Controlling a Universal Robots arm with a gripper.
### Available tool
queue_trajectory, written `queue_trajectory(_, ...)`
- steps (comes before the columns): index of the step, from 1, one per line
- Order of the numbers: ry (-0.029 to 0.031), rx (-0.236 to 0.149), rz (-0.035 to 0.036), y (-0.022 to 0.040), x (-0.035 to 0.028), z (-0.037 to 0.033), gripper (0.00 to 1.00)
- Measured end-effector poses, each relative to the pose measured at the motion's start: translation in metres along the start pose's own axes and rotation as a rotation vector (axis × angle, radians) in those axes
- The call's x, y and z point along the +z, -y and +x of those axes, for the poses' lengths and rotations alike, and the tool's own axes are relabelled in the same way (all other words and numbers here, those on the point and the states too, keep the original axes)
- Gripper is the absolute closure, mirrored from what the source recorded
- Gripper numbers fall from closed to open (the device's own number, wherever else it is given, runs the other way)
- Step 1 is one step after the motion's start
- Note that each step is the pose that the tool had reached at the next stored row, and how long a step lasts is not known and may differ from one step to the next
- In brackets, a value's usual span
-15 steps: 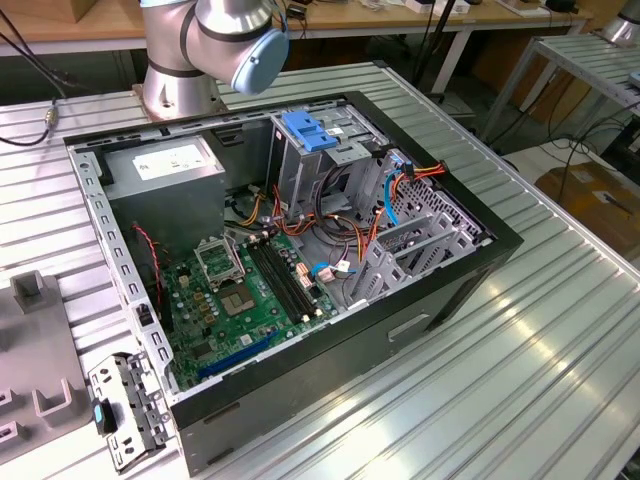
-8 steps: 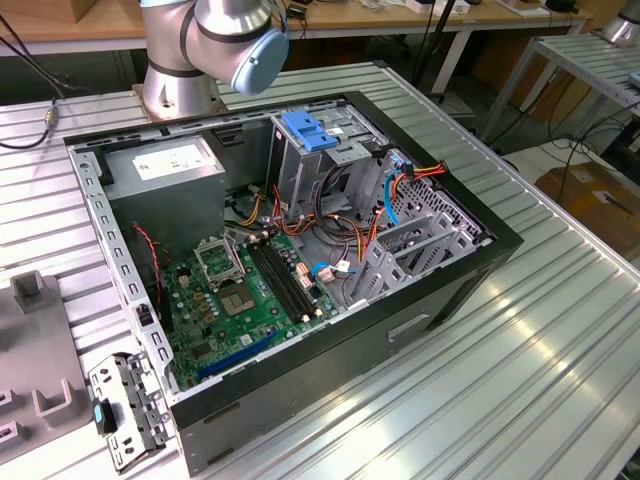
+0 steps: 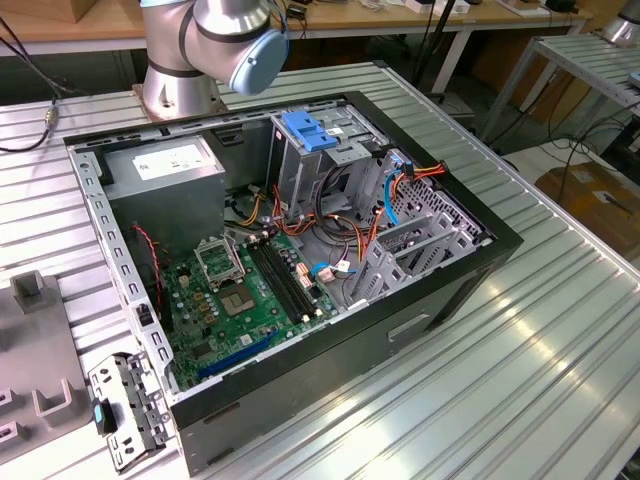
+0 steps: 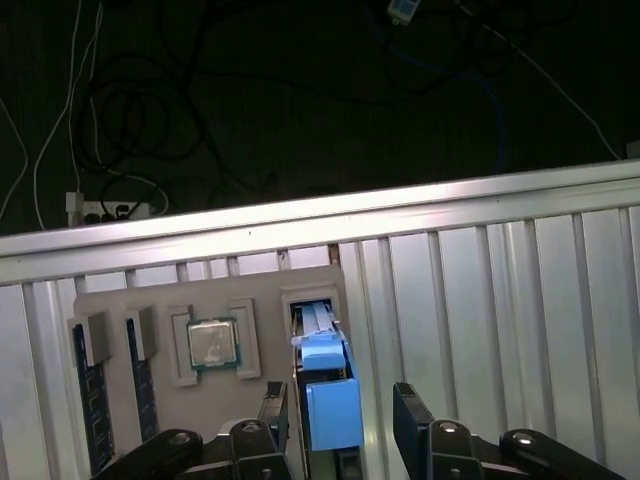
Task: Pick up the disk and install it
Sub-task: 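Pick up the disk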
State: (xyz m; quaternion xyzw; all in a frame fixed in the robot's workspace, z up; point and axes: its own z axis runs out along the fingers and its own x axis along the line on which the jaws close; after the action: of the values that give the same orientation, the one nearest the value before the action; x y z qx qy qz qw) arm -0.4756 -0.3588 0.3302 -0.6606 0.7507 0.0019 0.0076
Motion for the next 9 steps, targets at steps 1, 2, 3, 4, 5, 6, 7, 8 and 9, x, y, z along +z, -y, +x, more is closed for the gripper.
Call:
queue_trajectory(1, -0.0001, -0.002, -0.0001, -0.0008, 0.0015, 0.0002, 0.46)
queue_trajectory(2, -0.0001, -0.004, -0.0002, -0.0013, 0.0029, 0.0003, 0.46)
queue_trajectory(3, -0.0002, -0.005, -0.0002, -0.0015, 0.0039, 0.0003, 0.46)
queue_trajectory(4, -0.0008, -0.006, -0.0003, -0.0016, 0.0041, 0.0003, 0.46)
queue_trajectory(5, -0.0009, -0.006, -0.0003, -0.0017, 0.0040, 0.0003, 0.46)
queue_trajectory(6, -0.0007, -0.006, 0.0008, -0.0017, 0.0042, 0.0003, 0.46)
queue_trajectory(7, -0.0006, -0.006, 0.0014, -0.0017, 0.0042, 0.0003, 0.46)
queue_trajectory(8, -0.0006, -0.006, 0.0014, -0.0017, 0.0042, 0.0003, 0.46)
queue_trajectory(9, -0.0006, -0.006, 0.0014, -0.0017, 0.0042, 0.0003, 0.46)
